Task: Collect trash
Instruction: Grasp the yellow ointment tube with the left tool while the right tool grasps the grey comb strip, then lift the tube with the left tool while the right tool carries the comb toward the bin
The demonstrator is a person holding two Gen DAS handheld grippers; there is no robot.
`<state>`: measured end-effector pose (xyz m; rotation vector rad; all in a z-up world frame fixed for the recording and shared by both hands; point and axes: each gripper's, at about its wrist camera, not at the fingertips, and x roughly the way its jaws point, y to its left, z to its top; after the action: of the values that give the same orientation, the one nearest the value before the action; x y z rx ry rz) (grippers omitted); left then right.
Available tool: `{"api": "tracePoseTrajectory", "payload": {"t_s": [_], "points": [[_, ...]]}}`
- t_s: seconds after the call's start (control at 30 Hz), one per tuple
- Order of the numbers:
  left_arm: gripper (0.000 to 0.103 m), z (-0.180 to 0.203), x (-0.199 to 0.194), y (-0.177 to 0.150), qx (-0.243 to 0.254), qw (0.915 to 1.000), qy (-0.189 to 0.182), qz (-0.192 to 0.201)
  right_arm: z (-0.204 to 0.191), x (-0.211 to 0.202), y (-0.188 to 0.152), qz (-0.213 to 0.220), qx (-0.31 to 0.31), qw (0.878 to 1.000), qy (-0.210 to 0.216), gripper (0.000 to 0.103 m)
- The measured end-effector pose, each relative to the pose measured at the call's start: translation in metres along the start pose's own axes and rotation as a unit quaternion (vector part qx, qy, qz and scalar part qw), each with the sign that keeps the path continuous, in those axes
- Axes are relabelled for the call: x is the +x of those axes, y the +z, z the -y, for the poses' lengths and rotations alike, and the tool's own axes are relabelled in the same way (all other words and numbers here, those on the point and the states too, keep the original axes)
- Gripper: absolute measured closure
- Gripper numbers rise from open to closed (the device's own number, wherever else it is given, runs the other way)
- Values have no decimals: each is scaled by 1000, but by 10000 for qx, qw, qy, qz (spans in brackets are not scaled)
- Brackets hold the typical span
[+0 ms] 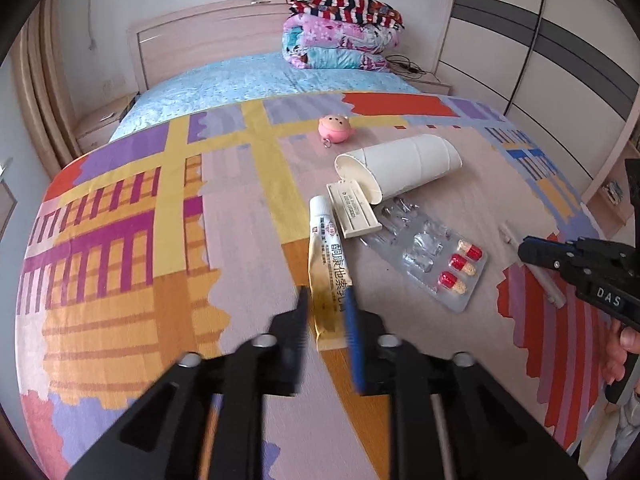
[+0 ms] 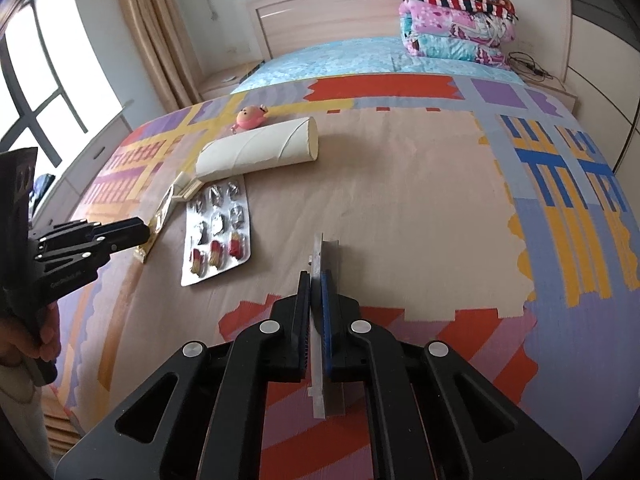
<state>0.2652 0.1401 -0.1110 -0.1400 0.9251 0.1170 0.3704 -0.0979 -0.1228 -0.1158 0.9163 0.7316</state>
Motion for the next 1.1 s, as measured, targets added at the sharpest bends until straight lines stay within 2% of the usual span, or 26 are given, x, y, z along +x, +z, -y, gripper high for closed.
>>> {"api": "tracePoseTrajectory", "payload": {"t_s": [0.07, 0.17, 0.23, 0.4, 0.47, 0.57, 0.73, 0.83, 0.87, 1.1], "points": [[35, 2, -2, 0, 1, 9999, 112, 102, 1, -1, -1, 3, 10, 10000, 13, 97], [34, 5, -4, 2, 101, 9998, -53, 189, 1, -1, -2, 39, 8, 10000, -8, 97], [34, 7, -1, 4, 226, 9995, 96, 181, 0, -2, -3, 41, -31, 10000, -39, 97], [34, 5, 8, 8, 252, 9994, 204, 147, 1, -1, -3, 68, -42, 10000, -36, 97], [38, 3, 12, 10, 240, 9993, 222, 157, 1, -1, -3, 91, -51, 9999, -56, 97], [64, 1, 20, 14, 215, 9993, 295, 96, 0, -1, -2, 101, -75, 9999, -90, 97], [66, 6, 28, 21, 382, 9985, 345, 160, -1, 0, -2, 143, -88, 9998, -136, 97], [75, 8, 29, 23, 434, 9984, 312, 170, -3, 0, -2, 156, -138, 9996, -176, 97], [82, 8, 29, 23, 428, 9984, 310, 177, -3, 0, -2, 156, -142, 9996, -176, 97], [82, 11, 26, 19, 509, 9979, 379, 150, -5, -5, -8, 219, -141, 9995, -153, 97]]}}
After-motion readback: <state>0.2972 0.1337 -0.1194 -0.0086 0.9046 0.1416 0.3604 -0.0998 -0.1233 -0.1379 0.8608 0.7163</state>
